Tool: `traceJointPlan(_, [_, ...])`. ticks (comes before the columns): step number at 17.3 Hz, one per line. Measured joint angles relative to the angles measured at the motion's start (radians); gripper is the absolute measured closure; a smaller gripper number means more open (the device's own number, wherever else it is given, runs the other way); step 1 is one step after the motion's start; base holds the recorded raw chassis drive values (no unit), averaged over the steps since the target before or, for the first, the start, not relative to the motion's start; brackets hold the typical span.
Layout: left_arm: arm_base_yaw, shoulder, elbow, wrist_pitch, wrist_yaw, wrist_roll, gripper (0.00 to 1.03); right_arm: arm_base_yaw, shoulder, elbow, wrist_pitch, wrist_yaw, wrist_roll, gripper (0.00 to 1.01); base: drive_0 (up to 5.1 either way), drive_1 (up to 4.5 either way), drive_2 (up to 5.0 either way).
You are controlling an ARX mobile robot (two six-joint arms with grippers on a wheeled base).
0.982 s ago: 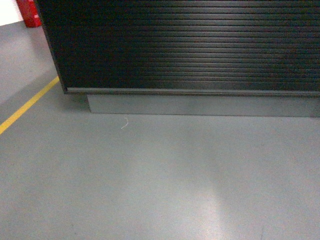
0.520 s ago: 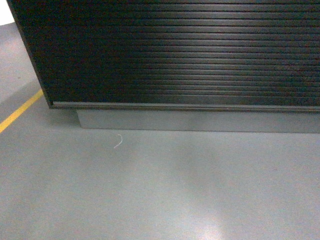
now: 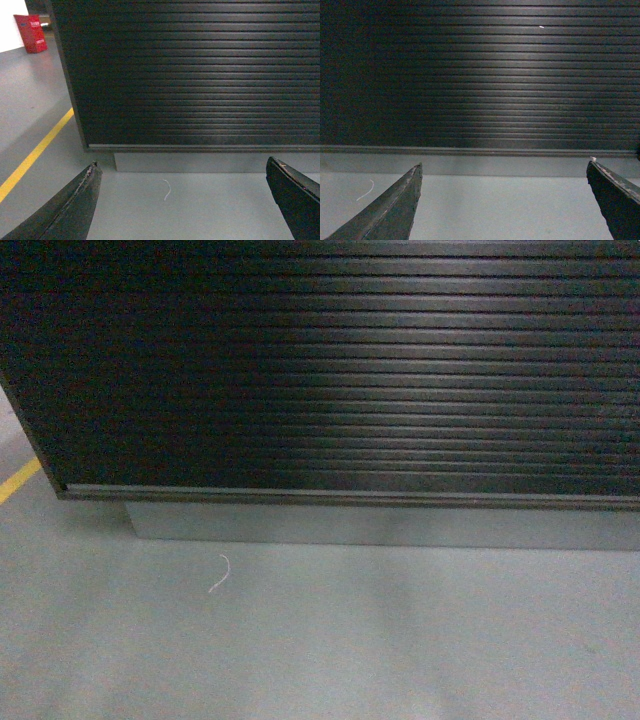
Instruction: Place dark red mango on scale at checkout
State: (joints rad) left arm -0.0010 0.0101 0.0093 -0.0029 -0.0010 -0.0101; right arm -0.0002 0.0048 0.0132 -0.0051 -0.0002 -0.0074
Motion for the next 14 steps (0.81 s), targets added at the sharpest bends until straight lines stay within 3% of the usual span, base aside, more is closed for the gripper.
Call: traceJointPlan(14, [0.000,0.000,0.000,0.000,0.001,0.000,0.05,0.000,0.000,0.000,0.001,0.000,0.000,0.03,0.0,2.16,-2.1])
